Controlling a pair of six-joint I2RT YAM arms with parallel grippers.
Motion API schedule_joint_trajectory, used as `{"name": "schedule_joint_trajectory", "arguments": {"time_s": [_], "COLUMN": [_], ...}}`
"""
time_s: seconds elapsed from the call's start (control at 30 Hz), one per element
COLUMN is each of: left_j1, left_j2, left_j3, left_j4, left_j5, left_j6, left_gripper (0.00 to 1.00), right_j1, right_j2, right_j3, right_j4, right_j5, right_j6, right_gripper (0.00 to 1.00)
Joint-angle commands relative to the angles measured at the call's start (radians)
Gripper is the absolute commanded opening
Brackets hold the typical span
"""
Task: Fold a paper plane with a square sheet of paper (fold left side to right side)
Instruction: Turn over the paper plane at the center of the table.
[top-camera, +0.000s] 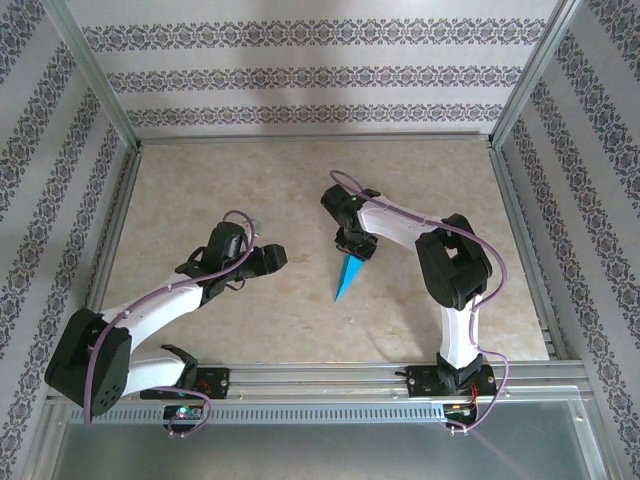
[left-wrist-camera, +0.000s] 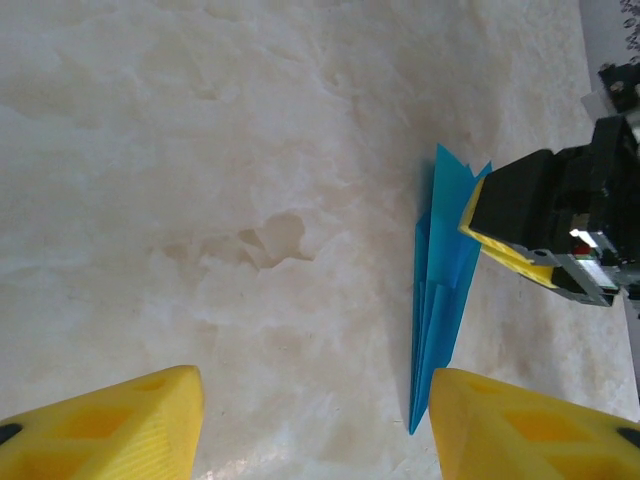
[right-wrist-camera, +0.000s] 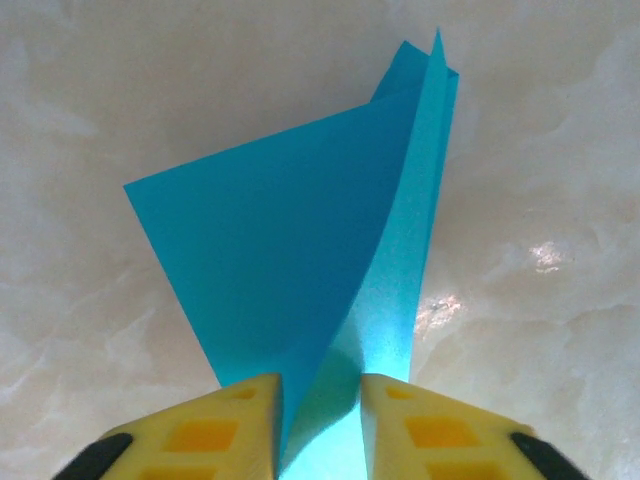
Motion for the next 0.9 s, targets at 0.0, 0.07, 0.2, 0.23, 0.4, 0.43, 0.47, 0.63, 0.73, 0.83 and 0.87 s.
{"name": "schedule_joint_trajectory", "arguments": {"time_s": [0.0,0.07,0.2,0.23,0.4,0.43,0.47,0.63,0.73,0.83,0.87], "left_j1": [0.020,0.028,0.057,0.067,0.111,0.122,0.129,0.172,0.194,0.206,0.206], "left_j2": [-0.034,-0.050,-0.097,-0.108,-0.166,-0.175,-0.183,-0.226,-0.235,-0.232,-0.229], "left_j3": [-0.010,-0.012,-0.011,-0.010,-0.004,-0.002,-0.001,-0.011,-0.025,-0.032,-0.034], "left_j4": [-0.002,-0.009,-0.041,-0.050,-0.084,-0.088,-0.089,-0.061,-0.020,0.028,0.049], "left_j5": [0.011,0.010,0.009,0.009,0.015,0.019,0.023,0.039,0.060,0.085,0.097], "left_j6": [0.015,0.011,0.006,0.005,-0.009,-0.014,-0.020,-0.079,-0.121,-0.156,-0.167], "left_gripper": [0.62,0.62,0.64,0.65,0.74,0.75,0.76,0.81,0.82,0.81,0.81], "right_j1": [0.008,0.010,0.016,0.018,0.019,0.019,0.017,-0.021,-0.090,-0.164,-0.188], "right_j2": [-0.022,-0.047,-0.134,-0.165,-0.313,-0.344,-0.377,-0.562,-0.657,-0.745,-0.771], "right_j3": [-0.026,-0.036,-0.057,-0.065,-0.124,-0.143,-0.160,-0.296,-0.390,-0.485,-0.513], "right_j4": [-0.011,-0.006,-0.003,0.001,0.081,0.105,0.128,0.315,0.440,0.572,0.615], "right_j5": [0.009,0.016,0.052,0.067,0.089,0.092,0.096,0.027,-0.121,-0.282,-0.330], "right_j6": [0.014,0.012,-0.014,-0.025,-0.134,-0.158,-0.186,-0.340,-0.399,-0.443,-0.451], "right_gripper": [0.20,0.13,0.00,0.00,0.00,0.00,0.00,0.00,0.00,0.00,0.00]}}
